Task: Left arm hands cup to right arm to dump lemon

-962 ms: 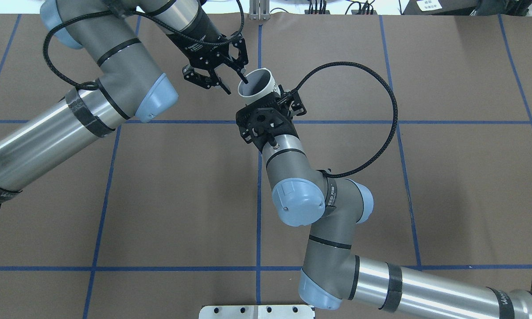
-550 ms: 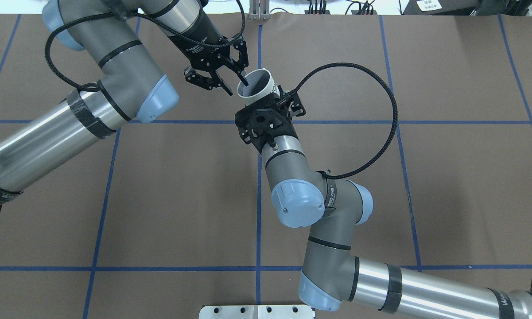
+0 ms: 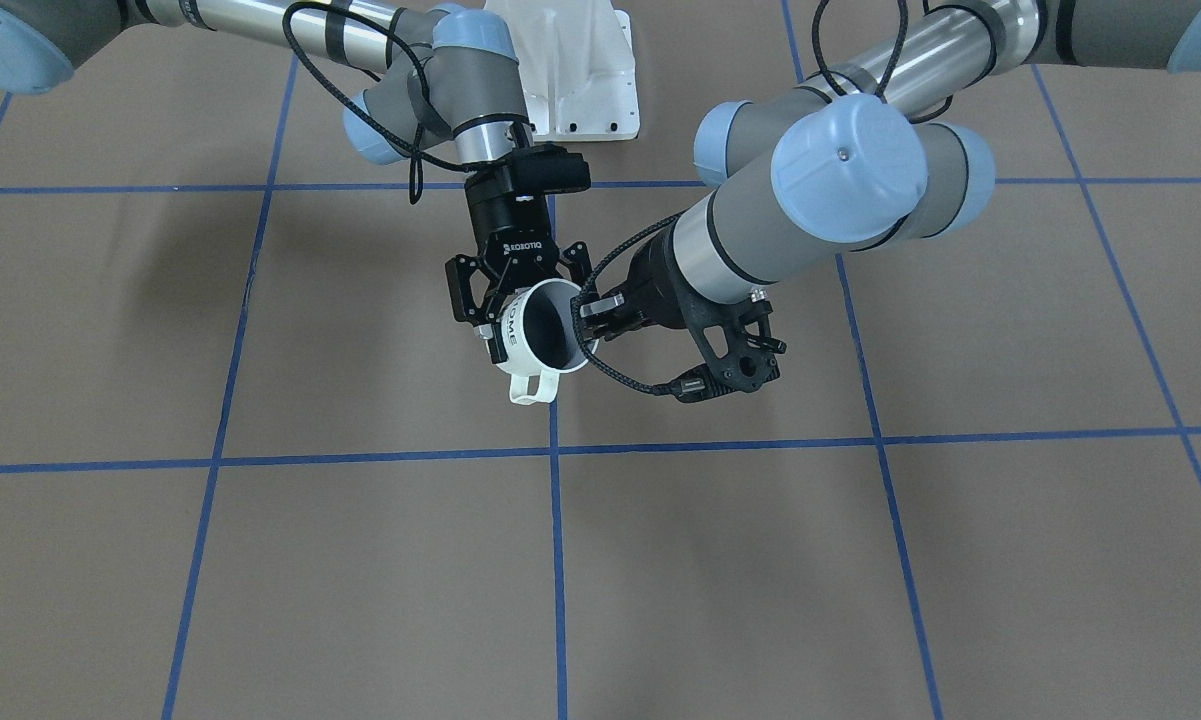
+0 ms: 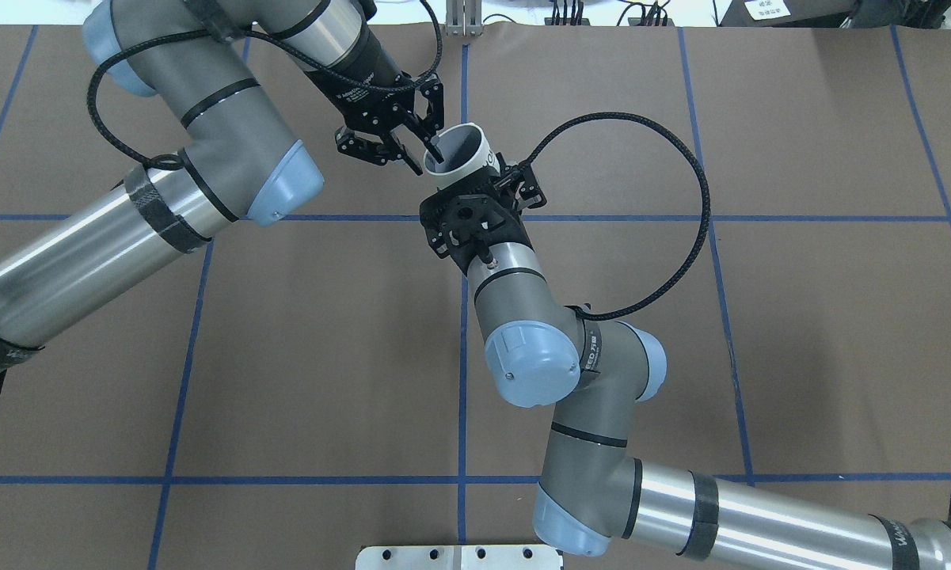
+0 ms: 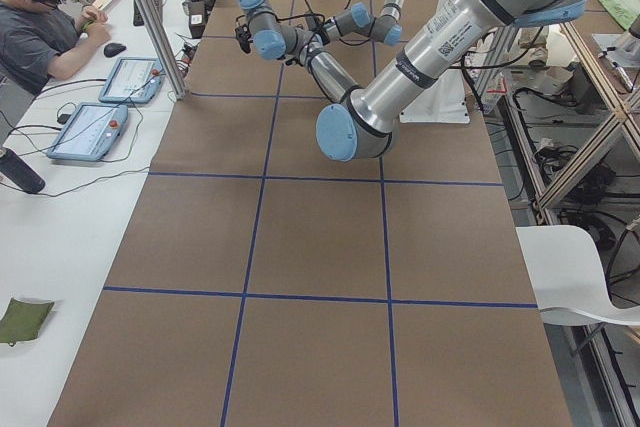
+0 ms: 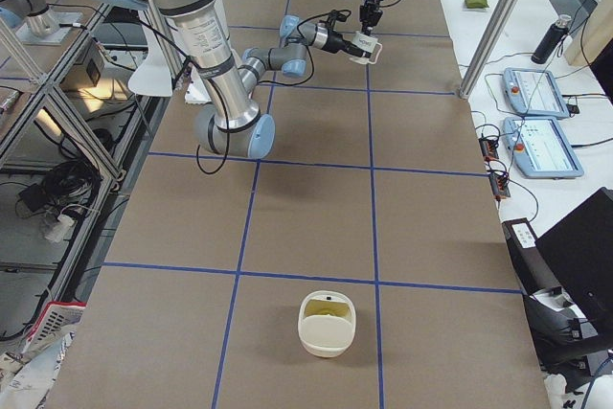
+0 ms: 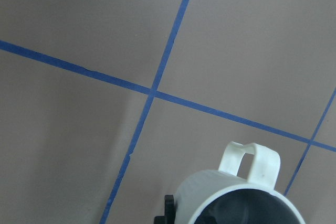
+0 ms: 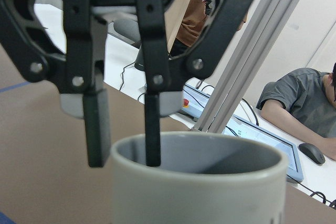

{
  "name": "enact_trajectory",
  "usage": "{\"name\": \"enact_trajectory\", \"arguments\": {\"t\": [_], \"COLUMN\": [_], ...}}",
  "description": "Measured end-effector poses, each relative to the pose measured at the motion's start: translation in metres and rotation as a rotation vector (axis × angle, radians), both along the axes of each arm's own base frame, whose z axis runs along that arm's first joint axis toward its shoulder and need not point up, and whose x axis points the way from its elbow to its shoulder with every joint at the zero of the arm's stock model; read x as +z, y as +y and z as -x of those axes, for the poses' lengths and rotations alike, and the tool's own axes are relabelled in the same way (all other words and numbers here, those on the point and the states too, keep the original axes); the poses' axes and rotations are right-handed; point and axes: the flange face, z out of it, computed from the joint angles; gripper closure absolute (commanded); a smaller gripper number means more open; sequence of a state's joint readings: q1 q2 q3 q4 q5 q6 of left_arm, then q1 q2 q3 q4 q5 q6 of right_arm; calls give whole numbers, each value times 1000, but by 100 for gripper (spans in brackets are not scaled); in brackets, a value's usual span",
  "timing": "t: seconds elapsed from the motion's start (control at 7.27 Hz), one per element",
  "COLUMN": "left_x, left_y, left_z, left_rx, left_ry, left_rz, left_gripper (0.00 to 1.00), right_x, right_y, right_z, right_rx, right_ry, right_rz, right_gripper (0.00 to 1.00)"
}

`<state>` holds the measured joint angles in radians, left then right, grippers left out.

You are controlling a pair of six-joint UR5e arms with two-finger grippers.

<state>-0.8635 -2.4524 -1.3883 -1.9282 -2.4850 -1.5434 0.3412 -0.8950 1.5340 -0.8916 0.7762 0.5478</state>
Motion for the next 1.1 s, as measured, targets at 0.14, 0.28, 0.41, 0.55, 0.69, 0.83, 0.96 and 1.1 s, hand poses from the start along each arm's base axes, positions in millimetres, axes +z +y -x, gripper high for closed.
{"name": "enact_trajectory", "arguments": {"t": [0.14,0.28,0.41,0.55,0.69,0.83,0.96,1.1], "left_x": [0,1,1,2,2,2,2,3], "left_y": [1,1,1,1,1,0,0,-1], "left_z": [-1,-2,-2,-3,-4,-4,-4,-5], "left_rx": [2,4,4,5,5,5,5,4], "left_ry": [0,1,4,5,5,5,5,5], "left_rz": [-1,-3,-7,-9,-10,-10,-9,-9], "left_gripper": [100,100,100,100,100,100,100,100], "right_x": [2,4,5,5,4,3,-1,-6], "right_y": [0,0,1,0,0,1,2,5], "right_z": [0,0,0,0,-2,-4,-8,-12], "right_rx": [-1,-3,-3,-2,-1,-2,-4,-7], "right_ry": [6,15,21,23,22,21,15,6], "right_rz": [0,-2,-2,-3,-4,-7,-11,-16], "right_gripper": [1,1,0,0,0,0,0,0]}}
